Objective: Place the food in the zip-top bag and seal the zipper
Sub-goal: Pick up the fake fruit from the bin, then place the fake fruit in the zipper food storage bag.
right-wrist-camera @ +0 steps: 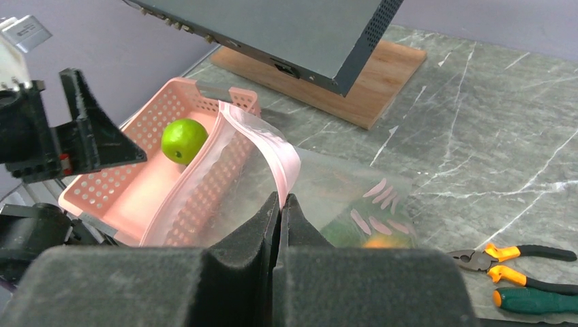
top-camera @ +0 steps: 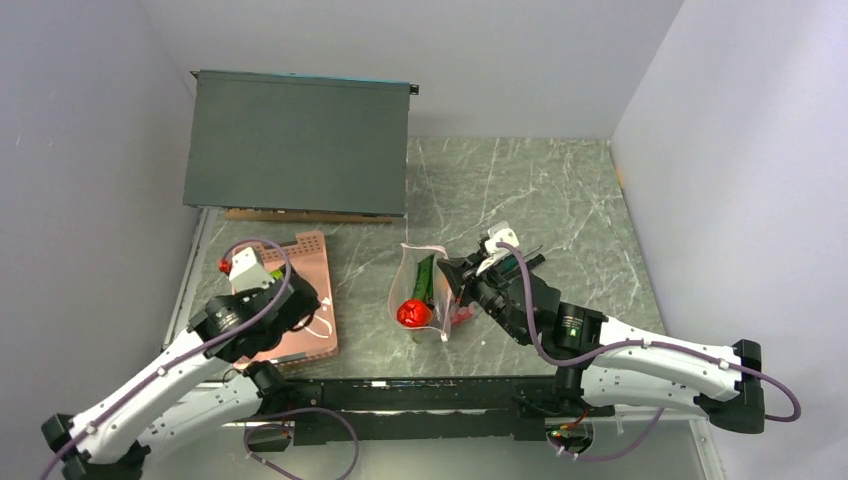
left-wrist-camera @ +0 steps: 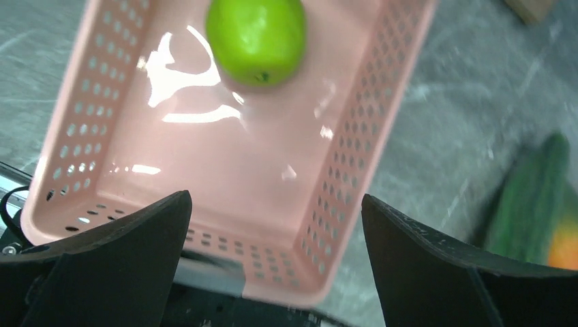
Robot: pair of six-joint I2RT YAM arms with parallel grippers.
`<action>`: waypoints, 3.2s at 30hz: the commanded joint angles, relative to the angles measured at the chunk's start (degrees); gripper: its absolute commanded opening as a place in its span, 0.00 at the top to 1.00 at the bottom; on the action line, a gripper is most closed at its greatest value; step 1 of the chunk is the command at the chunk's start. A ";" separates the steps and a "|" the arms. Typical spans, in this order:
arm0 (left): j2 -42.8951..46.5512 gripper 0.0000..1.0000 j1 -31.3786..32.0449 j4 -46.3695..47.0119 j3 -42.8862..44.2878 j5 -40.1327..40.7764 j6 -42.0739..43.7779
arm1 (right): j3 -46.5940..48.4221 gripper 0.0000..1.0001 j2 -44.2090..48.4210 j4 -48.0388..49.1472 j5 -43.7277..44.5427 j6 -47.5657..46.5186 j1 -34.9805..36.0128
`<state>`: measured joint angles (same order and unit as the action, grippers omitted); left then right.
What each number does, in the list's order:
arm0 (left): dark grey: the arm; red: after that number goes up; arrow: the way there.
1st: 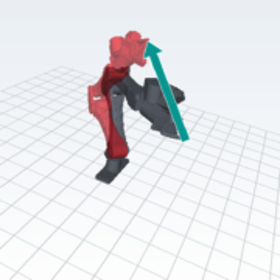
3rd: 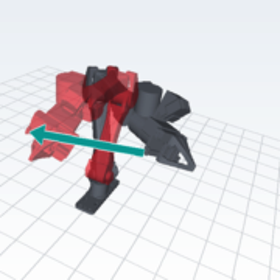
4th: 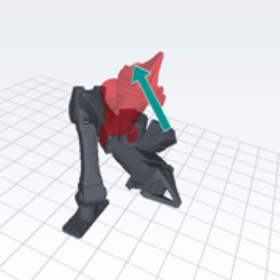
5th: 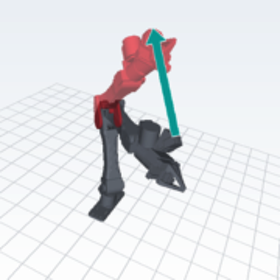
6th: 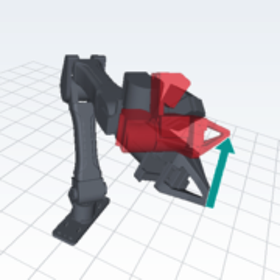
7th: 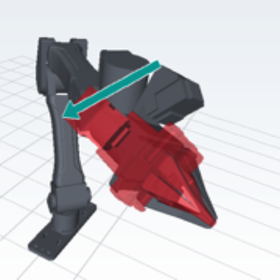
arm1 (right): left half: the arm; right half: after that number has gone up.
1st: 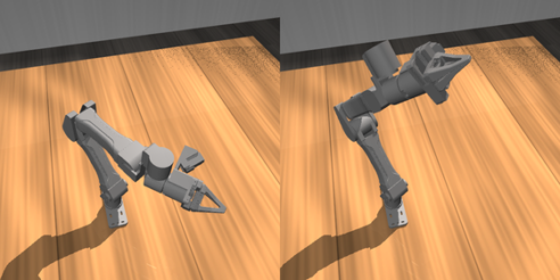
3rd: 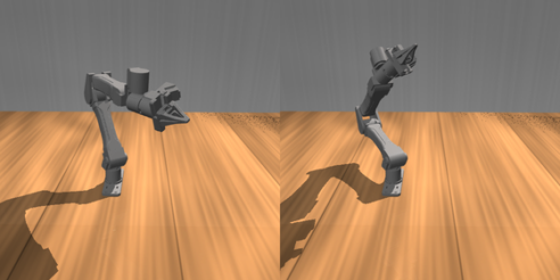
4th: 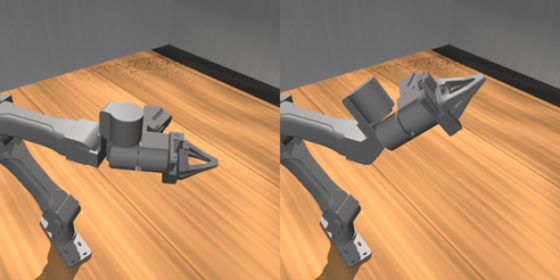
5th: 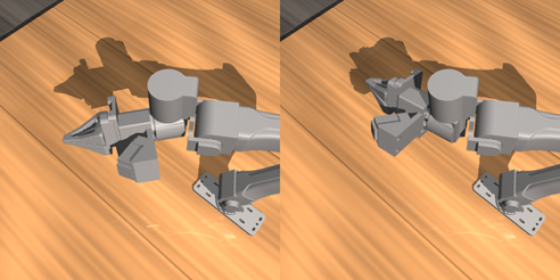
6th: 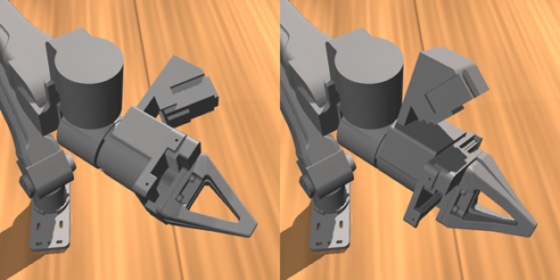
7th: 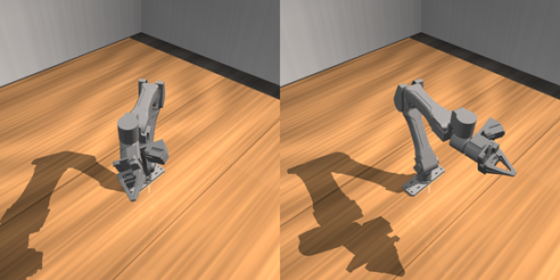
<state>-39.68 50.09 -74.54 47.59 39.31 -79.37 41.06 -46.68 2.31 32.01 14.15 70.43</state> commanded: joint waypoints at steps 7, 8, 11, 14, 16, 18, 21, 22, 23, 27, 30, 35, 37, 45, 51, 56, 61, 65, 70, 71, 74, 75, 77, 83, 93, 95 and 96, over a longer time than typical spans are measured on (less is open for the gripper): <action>-0.61 0.00 -28.46 28.44 -9.20 -11.21 29.83 | 1.66 1.00 0.78 2.94 0.81 0.26 0.14; -1.64 0.00 -30.20 30.11 -9.42 -12.52 31.50 | 1.73 1.00 0.92 2.78 1.00 0.24 0.27; -6.46 0.00 -33.97 33.41 -9.09 -14.37 35.40 | 1.45 1.00 1.74 2.86 1.43 0.16 0.23; -11.36 0.00 -36.70 35.48 -8.71 -14.87 37.14 | 1.31 1.00 2.29 2.92 1.45 0.10 0.23; -13.76 0.00 -38.12 37.50 -9.33 -15.76 37.85 | 1.31 1.00 2.52 2.76 1.56 0.17 0.18; -15.19 0.00 -38.99 38.86 -10.50 -16.13 37.35 | 1.36 1.00 2.67 2.65 1.56 0.17 0.22; -15.33 0.00 -39.61 41.66 -13.21 -15.65 36.21 | 1.27 1.00 2.89 2.78 1.61 0.22 0.24; -14.99 0.00 -39.70 43.49 -14.53 -15.83 36.25 | 1.16 1.00 2.86 2.87 1.46 0.19 0.25; -14.65 0.00 -39.77 45.32 -15.74 -16.08 36.55 | 1.15 1.00 2.90 2.83 1.35 0.24 0.24; -14.03 0.00 -40.52 50.28 -19.40 -16.34 36.53 | 1.40 1.00 2.68 2.54 1.13 0.31 0.23; -13.76 0.04 -40.92 52.35 -21.09 -15.37 36.58 | 1.31 1.00 2.90 2.62 1.04 0.35 0.27; -14.07 0.02 -41.54 55.11 -22.19 -14.55 38.96 | 1.65 1.00 2.34 2.27 0.71 0.26 0.22; -14.90 0.00 -41.73 55.93 -21.67 -15.41 40.17 | 1.61 1.00 2.30 2.39 0.62 0.32 0.28; -19.53 0.04 -43.46 55.27 -18.81 -15.73 42.69 | 1.57 1.00 2.11 2.44 0.51 0.33 0.23; -16.58 0.37 -43.58 53.70 -18.81 -16.74 43.20 | 1.59 1.00 2.01 2.53 0.55 0.26 0.21; -11.21 0.58 -43.58 49.02 -17.31 -23.07 42.87 | 1.53 1.00 1.79 2.63 0.60 0.26 0.19; -4.40 0.73 -43.58 41.05 -13.92 -35.04 44.68 | 1.66 1.00 1.37 2.74 0.34 0.26 0.23; 0.87 0.77 -43.58 37.50 -10.55 -49.28 46.32 | 1.57 1.00 1.05 3.04 0.01 0.43 0.30; 6.42 0.78 -43.22 37.57 -7.26 -67.27 45.94 | 1.74 1.00 0.42 3.06 -0.35 0.52 0.19; 7.61 0.77 -42.81 38.53 -6.85 -70.98 45.65 | 1.74 1.00 0.42 3.06 -0.41 0.54 0.29; 12.03 0.78 -40.40 43.43 -6.05 -77.94 43.32 | 1.74 1.00 0.24 3.14 -0.59 0.61 0.23; 12.83 0.78 -39.16 45.15 -5.84 -79.38 42.31 | 1.74 1.00 0.19 3.14 -0.63 0.61 0.23; 13.49 0.79 -35.85 47.23 -5.01 -79.67 40.52 | 1.82 1.00 -0.06 3.14 -0.67 0.61 0.27; 8.56 0.80 -15.08 51.19 -1.13 -68.35 39.48 | 2.01 1.00 -1.06 3.15 -0.55 0.46 0.23; -8.25 0.78 4.95 44.60 10.30 -49.77 43.71 | 1.97 1.00 -0.88 3.06 -0.27 0.49 0.25; -10.02 0.78 5.03 43.10 11.25 -47.42 42.85 | 1.79 1.00 -0.43 3.14 -0.45 0.57 0.23; -10.59 0.78 5.03 43.38 11.18 -46.90 42.44 | 1.75 1.00 -0.27 3.23 -0.53 0.59 0.23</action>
<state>-48.03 54.61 -28.18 56.60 -14.87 -37.17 41.08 -48.12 2.37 31.20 14.15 70.50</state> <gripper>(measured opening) 0.761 0.009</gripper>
